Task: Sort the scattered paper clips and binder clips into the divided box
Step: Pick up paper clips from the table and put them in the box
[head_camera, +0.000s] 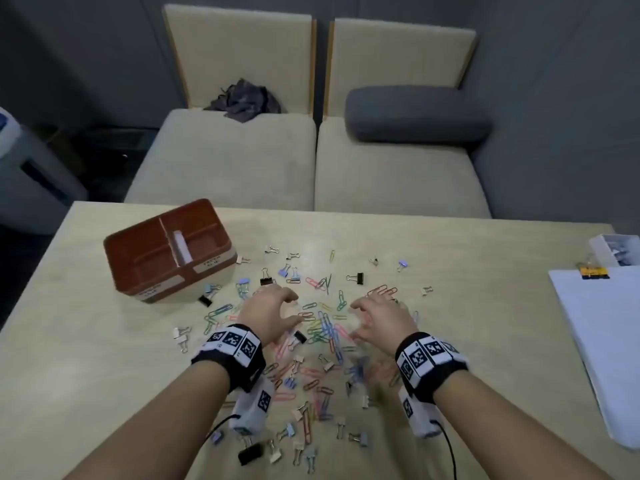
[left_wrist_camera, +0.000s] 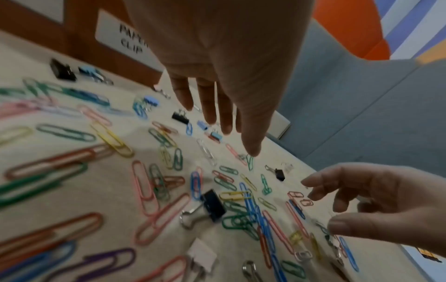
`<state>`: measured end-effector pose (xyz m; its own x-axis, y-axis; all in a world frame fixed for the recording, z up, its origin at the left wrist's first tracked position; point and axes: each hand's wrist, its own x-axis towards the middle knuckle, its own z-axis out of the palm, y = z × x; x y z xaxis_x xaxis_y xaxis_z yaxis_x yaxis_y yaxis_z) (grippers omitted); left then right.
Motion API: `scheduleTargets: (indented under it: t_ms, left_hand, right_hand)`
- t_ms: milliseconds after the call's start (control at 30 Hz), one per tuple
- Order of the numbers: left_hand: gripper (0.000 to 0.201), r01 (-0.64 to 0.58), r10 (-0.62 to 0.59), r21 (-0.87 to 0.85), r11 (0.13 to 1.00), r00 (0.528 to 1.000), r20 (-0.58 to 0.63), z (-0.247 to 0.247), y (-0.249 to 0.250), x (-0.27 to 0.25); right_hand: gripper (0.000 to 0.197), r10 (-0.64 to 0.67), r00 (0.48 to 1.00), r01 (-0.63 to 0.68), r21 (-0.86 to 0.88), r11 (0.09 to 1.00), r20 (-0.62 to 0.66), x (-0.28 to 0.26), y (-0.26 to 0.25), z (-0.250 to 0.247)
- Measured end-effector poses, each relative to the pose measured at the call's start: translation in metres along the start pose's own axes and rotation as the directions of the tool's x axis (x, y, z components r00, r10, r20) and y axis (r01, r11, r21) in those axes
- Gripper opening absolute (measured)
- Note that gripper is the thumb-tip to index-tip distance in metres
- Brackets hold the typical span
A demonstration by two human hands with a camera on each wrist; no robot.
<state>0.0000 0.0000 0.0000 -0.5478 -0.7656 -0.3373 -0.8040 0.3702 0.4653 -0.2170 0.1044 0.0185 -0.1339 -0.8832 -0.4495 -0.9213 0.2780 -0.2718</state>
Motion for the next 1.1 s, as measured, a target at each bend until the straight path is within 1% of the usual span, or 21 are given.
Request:
scheduleTargets:
  t_ms: [33,167,333,400,533,600,700,867,1100]
  left_hand:
    - [0.043,0.014,-0.014,0.004,1.000,1.000,0.009,0.005,0.001,0.007]
    - [0.043,0.067,-0.074,0.099,0.993,0.995,0.061,0.026,0.007,0.027]
    - [0.044,0.077,-0.090,0.147,0.986,0.992,0.083,0.047,0.002,0.032]
    - [0.042,0.086,-0.097,0.138,0.987,0.992,0.076,0.051,0.002,0.034]
    - [0.029,0.105,-0.109,0.060,0.993,0.992,0.067,0.050,-0.003,0.039]
    - [0.023,0.088,-0.092,0.059,0.994,0.993,0.079,0.048,-0.005,0.041]
    - [0.017,0.061,-0.069,0.084,0.995,0.993,0.097,0.044,-0.003,0.044]
    - [0.017,0.001,-0.019,0.164,0.986,0.993,0.113,0.041,-0.001,0.046]
    - [0.016,-0.078,0.051,0.218,0.973,0.991,0.127,0.039,0.002,0.047]
  right_hand:
    - [0.052,0.005,1.000,-0.005,0.005,1.000,0.023,0.006,0.001,0.003]
    - [0.049,-0.006,0.999,0.006,0.001,1.000,0.033,0.024,0.005,0.018]
    - [0.041,-0.042,0.998,0.041,0.003,0.999,0.036,0.037,0.003,0.035]
    - [0.038,-0.036,0.999,0.036,0.027,0.999,0.024,0.041,0.003,0.039]
    - [0.028,-0.024,1.000,0.024,0.070,0.997,-0.004,0.049,0.007,0.038]
    - [0.021,-0.016,1.000,0.017,0.066,0.998,-0.014,0.052,0.009,0.037]
    - [0.017,-0.017,1.000,0.016,0.040,0.999,0.004,0.054,0.010,0.037]
    - [0.016,-0.042,0.999,0.042,0.022,0.999,0.012,0.055,0.009,0.040]
    - [0.013,-0.086,0.996,0.086,0.018,0.996,0.021,0.053,0.005,0.038]
